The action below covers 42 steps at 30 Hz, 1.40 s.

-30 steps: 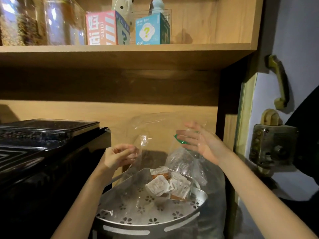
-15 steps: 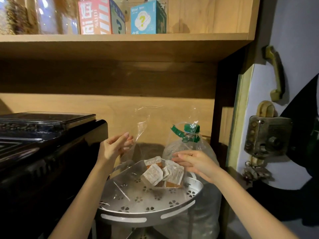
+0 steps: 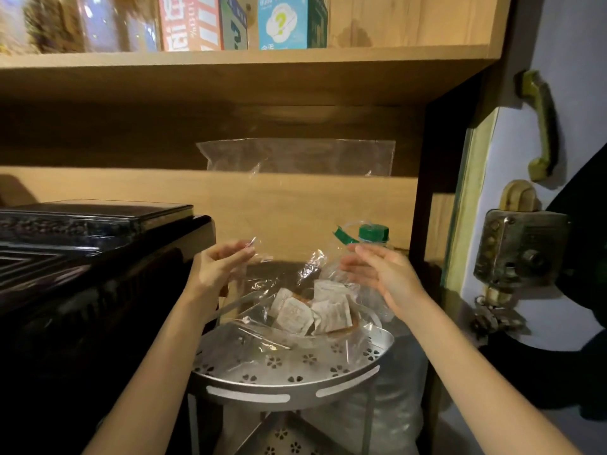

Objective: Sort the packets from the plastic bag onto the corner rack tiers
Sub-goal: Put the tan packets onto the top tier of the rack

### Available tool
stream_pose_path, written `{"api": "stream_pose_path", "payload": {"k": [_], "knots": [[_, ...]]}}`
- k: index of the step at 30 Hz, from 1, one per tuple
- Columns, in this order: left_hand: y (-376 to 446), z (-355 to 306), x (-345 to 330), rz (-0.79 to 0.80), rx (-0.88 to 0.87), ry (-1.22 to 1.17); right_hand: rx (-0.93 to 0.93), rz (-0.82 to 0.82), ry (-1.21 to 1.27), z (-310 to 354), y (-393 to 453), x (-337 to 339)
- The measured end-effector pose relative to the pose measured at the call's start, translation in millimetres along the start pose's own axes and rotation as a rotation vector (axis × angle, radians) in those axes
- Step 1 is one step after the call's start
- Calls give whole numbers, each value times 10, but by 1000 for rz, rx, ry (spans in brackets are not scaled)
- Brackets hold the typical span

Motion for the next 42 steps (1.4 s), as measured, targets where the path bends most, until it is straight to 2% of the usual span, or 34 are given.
{"api": "stream_pose_path", "payload": {"k": [3,7,19,24,31,36,42], "knots": [[-22,-68,-2,-7,-33,-120,46,2,34,102,33,-33],[-36,-213,-31,31,-57,-167,84,-16,44,244,74,-53],[67,-590,8,-101,-142,-114,175,-127,-6,773,171,72],[119,-865,-68,-95,-233,-108,249,-136,-11,1044,148,93],[84,-1197,-269,39,-315,-77,318,-161,-131,1358,40,213],[22,-1194,-369,128,-277,-86,331,-203,-343,1446,-156,333],[-115,-1131,-497,264,-183,-69,286,-232,-386,1462,-408,468]]}}
Point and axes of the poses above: each hand's wrist, its own y-axis towards the middle knuckle, its own x-axis out of the back of the hand, z = x × y, the point moved 8 cm from there along y, towards the middle knuckle, and after that the axes turned 6 degrees about z, right-handed, at the moved point
